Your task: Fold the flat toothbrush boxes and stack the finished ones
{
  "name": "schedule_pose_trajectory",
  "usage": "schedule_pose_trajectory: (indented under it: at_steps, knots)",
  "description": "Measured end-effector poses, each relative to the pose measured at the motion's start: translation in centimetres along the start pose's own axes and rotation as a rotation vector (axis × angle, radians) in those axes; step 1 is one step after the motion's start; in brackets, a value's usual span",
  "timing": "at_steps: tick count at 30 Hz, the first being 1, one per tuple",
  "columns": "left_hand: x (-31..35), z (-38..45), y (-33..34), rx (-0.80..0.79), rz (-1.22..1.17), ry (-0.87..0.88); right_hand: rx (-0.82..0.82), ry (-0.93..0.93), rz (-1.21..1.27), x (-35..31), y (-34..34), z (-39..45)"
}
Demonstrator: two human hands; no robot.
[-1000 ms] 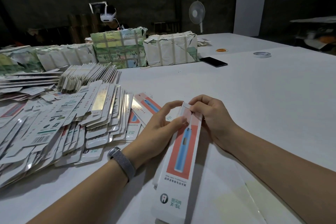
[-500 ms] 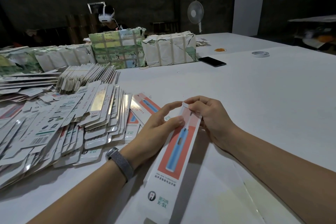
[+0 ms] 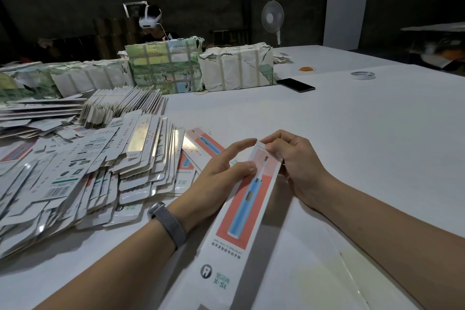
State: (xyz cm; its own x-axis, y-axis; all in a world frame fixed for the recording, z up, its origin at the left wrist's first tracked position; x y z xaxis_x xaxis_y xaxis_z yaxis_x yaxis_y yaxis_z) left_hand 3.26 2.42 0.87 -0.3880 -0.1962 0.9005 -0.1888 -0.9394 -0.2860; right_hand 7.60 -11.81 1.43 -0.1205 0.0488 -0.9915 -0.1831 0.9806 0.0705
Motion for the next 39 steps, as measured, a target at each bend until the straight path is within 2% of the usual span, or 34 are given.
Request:
schedule_pose_trajectory:
  at_steps: [7, 17, 29, 39]
  knots:
    - [0.3, -0.1, 0.1, -0.007, 0.005, 0.007, 0.024, -0.003, -0.008, 0.0, -0.2, 0.0]
    - [0.3, 0.1, 0.3, -0.012, 0.030, 0.021, -0.038, -0.012, 0.031, -0.2, -0.1, -0.2]
    - [0.1, 0.0, -0.2, 0.050, -0.008, 0.044, -0.086, -0.030, 0.009, -0.4, 0.2, -0.3]
    - [0.0, 0.1, -0.7, 0.130, -0.122, 0.051, -0.107, -0.030, 0.083, 0.1, 0.3, 0.1]
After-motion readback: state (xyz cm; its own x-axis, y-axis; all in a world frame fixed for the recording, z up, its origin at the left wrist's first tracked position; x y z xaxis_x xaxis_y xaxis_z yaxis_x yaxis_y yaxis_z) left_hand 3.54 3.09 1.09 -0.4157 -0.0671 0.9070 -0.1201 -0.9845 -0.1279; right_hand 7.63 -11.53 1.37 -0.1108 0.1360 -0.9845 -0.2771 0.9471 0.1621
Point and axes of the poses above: each hand's wrist, its own z-axis towards the middle knuckle, its own y-axis out of the palm, x = y × z, the point moved 7 cm from there along z, towards the middle knuckle, and after that the axes turned 15 degrees about y, right-handed, at the moved point
